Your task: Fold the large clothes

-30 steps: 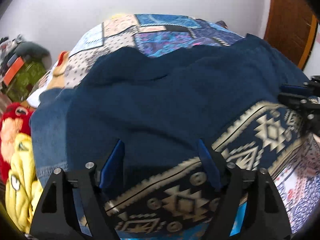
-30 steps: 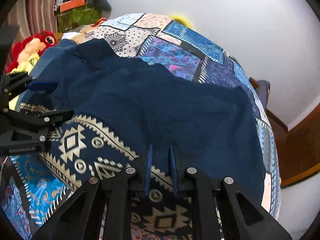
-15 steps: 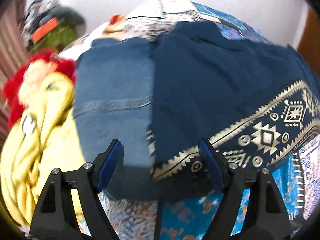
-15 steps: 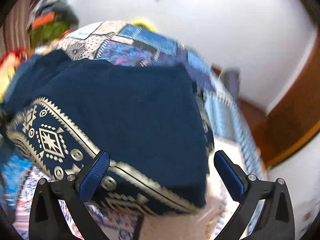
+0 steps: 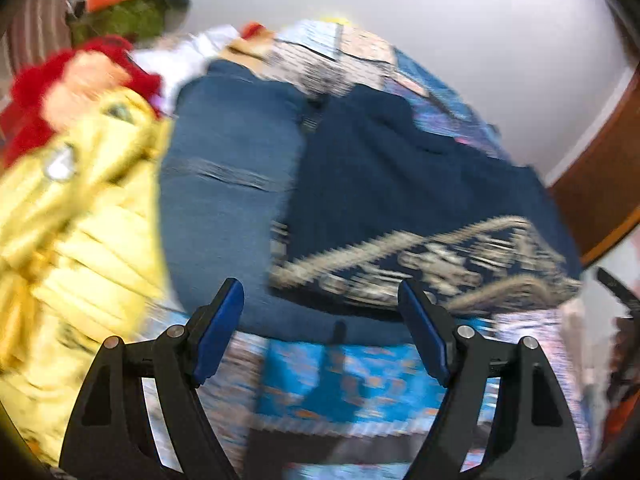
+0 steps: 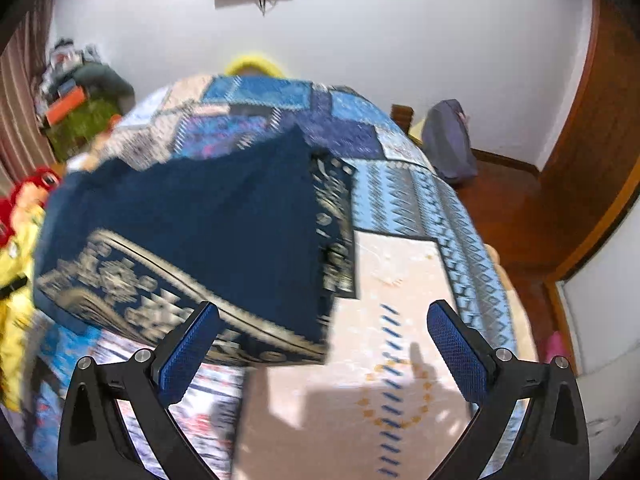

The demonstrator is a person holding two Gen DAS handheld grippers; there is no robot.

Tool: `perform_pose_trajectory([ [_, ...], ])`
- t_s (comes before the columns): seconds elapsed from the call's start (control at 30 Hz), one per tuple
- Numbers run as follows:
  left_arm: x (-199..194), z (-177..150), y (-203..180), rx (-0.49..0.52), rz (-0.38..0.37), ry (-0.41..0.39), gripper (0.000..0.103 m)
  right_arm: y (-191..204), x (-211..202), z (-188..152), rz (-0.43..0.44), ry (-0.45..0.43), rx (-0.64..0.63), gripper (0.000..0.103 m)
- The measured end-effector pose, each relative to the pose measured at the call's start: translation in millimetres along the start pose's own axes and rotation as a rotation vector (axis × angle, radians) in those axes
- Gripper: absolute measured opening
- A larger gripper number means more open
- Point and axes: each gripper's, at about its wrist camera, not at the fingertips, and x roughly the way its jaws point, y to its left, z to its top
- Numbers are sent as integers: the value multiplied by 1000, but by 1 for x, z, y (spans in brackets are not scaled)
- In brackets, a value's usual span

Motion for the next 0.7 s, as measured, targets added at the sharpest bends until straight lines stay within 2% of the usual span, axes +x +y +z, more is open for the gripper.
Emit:
perform_pose_trajectory([
  [0.13, 18, -9, -11, -88, -171, 78, 79, 24, 4, 5, 71, 11, -2, 103],
  [0.37, 67, -12, -3, -308, -391, 176, 79, 62, 46, 6, 101, 89, -75, 103],
  [0.43, 77, -10, 2, -351, -426, 184, 79, 67, 60, 4, 97, 128, -95, 103],
  [0.5, 82, -4, 5, -360, -424, 153, 78, 69, 70, 2, 100, 145, -101, 103],
  [0.63, 86, 12, 7, -351, -322, 46, 73, 64, 77, 2, 133, 144, -86, 103],
  [0.7, 89, 22, 6, -364, -310, -1, 69, 62, 79, 3, 145, 152, -75, 103],
])
